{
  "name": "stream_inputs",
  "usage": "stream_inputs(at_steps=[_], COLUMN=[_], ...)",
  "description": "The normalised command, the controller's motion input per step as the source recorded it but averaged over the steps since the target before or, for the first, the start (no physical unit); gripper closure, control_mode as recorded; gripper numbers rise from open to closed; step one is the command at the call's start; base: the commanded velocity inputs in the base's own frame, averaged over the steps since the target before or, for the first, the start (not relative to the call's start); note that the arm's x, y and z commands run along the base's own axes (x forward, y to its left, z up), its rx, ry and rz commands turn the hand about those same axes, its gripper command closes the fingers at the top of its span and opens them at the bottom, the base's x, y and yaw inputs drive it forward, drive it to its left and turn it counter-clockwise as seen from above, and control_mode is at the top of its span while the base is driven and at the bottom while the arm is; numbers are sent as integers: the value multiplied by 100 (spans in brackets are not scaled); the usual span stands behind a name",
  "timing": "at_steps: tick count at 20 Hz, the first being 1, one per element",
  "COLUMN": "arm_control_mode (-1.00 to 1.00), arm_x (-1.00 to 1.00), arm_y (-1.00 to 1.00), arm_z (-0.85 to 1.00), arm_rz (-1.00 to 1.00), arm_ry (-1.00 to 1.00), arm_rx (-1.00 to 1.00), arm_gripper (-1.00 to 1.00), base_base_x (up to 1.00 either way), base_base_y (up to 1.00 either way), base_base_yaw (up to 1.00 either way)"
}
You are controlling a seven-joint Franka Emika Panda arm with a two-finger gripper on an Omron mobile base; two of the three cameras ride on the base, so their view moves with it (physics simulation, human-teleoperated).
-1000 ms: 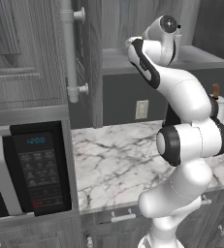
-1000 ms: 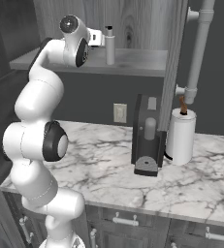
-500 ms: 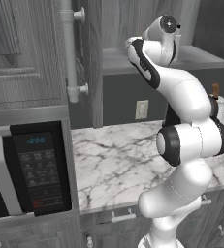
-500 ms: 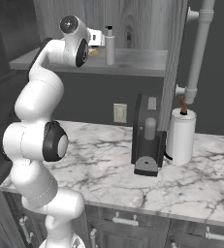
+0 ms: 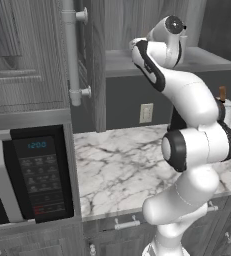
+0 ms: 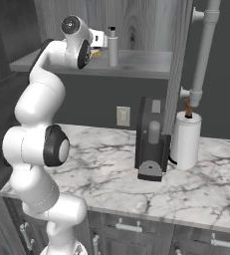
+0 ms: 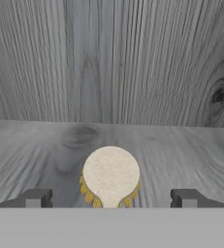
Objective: Pick up the soap dispenser and dish brush from the sink, and place them back in the cabinet, and close the cabinet doors.
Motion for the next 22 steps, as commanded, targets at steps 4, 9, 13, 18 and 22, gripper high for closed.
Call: stream_inputs(at_steps=[4,9,13,18,22], arm_control_mode=[-100,-100,-100,-100,-100], arm_x=[-22,-37,-52,-80,-73], arm_y=[0,0,0,0,0], arm_z=[0,0,0,0,7], arm_rz=[0,0,0,0,0], arm_ry=[-4,-6,-7,-8,-7], arm_rx=[0,0,0,0,0], arm_gripper=[-100,-100,-100,-100,-100], base_base_x=[0,0,0,0,0], base_base_y=[0,0,0,0,0], base_base_yaw=[0,0,0,0,0])
